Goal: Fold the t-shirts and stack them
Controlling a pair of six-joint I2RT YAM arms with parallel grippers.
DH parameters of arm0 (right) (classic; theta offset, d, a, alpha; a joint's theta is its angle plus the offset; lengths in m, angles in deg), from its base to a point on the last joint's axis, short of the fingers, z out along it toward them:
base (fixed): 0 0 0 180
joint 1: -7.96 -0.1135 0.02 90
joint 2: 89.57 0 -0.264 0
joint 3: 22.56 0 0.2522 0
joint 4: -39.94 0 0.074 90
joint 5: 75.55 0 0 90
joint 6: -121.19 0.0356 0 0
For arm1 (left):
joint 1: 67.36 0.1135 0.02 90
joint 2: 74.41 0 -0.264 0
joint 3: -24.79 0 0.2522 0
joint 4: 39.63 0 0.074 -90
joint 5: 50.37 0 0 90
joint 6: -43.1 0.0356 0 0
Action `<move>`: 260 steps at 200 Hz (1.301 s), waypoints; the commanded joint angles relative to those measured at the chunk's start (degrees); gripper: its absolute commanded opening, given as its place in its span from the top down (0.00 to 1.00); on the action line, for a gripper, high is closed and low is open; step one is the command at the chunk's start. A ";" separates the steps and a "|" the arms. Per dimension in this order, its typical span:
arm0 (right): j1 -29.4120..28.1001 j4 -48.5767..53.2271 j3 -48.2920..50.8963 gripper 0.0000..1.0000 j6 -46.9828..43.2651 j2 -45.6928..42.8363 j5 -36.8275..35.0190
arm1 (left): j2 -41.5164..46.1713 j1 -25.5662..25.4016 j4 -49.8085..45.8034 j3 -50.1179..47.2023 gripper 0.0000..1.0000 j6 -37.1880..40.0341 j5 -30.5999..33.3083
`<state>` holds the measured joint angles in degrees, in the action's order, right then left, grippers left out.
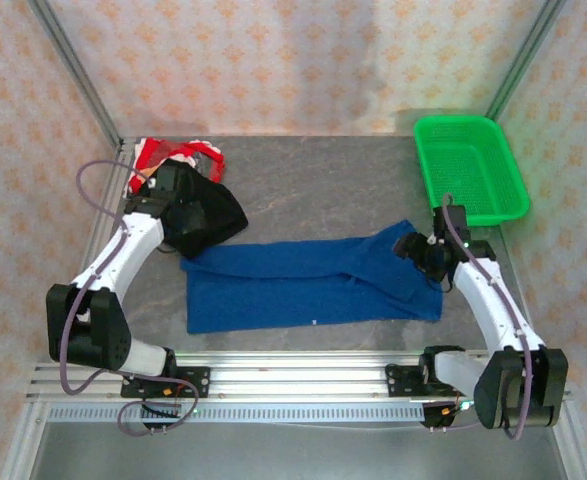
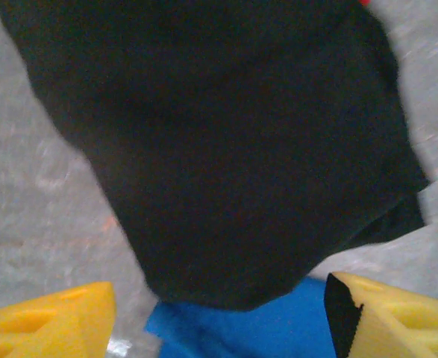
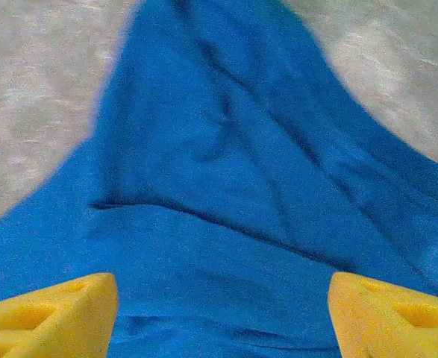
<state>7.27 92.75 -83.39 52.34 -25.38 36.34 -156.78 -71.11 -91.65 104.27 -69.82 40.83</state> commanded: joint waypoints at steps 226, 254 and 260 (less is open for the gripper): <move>-11.09 -1.69 -15.10 0.65 -12.23 31.92 11.84 | -3.42 -12.43 2.92 3.25 0.26 -3.74 -8.06; -11.14 -2.66 -14.26 0.76 -12.88 31.54 11.98 | -2.59 -9.70 2.58 3.00 0.26 -3.91 -8.35; -11.18 -2.84 -14.28 0.79 -13.07 31.53 12.20 | -2.38 -9.00 2.52 2.95 0.26 -3.89 -8.32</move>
<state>-3.64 89.86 -98.41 40.80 6.92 49.12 -161.52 -82.61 -87.06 107.46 -73.05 30.03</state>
